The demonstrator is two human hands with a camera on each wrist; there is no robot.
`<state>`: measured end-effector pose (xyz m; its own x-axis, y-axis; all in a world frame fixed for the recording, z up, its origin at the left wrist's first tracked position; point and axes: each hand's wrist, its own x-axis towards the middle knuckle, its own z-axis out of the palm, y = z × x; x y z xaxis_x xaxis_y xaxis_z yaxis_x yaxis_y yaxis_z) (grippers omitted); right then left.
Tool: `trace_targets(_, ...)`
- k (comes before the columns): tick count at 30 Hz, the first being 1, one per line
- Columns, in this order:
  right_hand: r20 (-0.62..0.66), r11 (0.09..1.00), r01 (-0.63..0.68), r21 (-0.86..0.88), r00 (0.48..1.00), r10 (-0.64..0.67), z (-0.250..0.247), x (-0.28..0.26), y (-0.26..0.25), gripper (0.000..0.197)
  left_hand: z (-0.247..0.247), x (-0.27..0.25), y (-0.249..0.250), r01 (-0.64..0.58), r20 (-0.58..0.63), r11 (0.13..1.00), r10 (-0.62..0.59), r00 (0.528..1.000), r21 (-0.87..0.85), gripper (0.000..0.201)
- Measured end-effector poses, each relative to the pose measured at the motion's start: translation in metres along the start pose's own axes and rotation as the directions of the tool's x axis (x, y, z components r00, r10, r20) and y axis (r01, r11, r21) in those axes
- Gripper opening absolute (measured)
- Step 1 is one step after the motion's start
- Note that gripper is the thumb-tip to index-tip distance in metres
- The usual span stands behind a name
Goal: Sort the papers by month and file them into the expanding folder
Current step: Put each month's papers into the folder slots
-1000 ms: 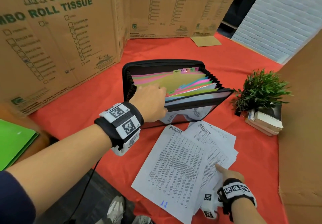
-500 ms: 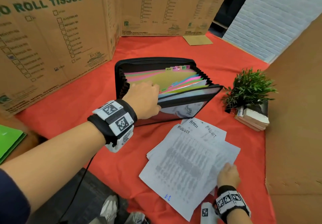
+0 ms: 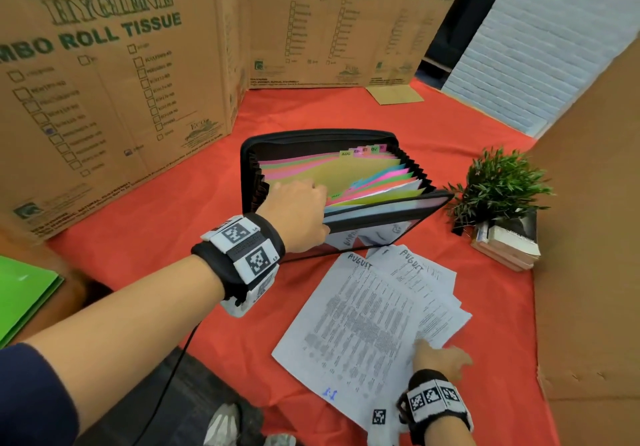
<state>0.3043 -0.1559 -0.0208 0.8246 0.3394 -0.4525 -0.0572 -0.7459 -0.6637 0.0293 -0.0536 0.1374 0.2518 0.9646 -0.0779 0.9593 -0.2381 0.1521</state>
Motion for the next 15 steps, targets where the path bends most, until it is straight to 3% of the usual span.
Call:
trace_targets(2,-0.002,0.999,-0.014,0.047,1.0,0.014,0.001,-0.006,-0.002,0.085,0.001,-0.001,0.0,-0.002,-0.005,1.0,0.002,1.0,0.011,0.044)
trace_targets(4,0.075,0.997,-0.071,0.039,0.995,0.068,0.007,-0.014,-0.003,0.106,0.001,-0.001,0.0,-0.004,-0.011,1.0,0.004,1.0,0.015,0.042)
trace_targets(6,0.106,0.993,-0.115,0.021,0.988,0.113,0.015,-0.017,-0.002,0.111,0.0,-0.001,0.0,-0.002,-0.011,1.0,0.002,1.0,0.002,0.04)
trace_targets(8,0.117,0.993,-0.11,-0.049,0.986,0.115,0.018,-0.015,-0.001,0.1,-0.001,0.0,-0.002,-0.002,-0.01,1.0,0.002,1.0,-0.011,0.038)
trace_targets(11,0.194,0.975,0.035,-0.217,0.981,0.008,0.012,0.001,0.0,0.055,0.002,0.002,-0.005,-0.007,-0.026,1.0,0.006,1.0,-0.031,0.037)
trace_targets(15,0.279,0.923,0.232,-0.305,0.949,-0.146,-0.015,0.023,-0.017,0.038,0.002,0.002,-0.008,0.027,-0.067,1.0,-0.027,0.997,0.004,0.037)
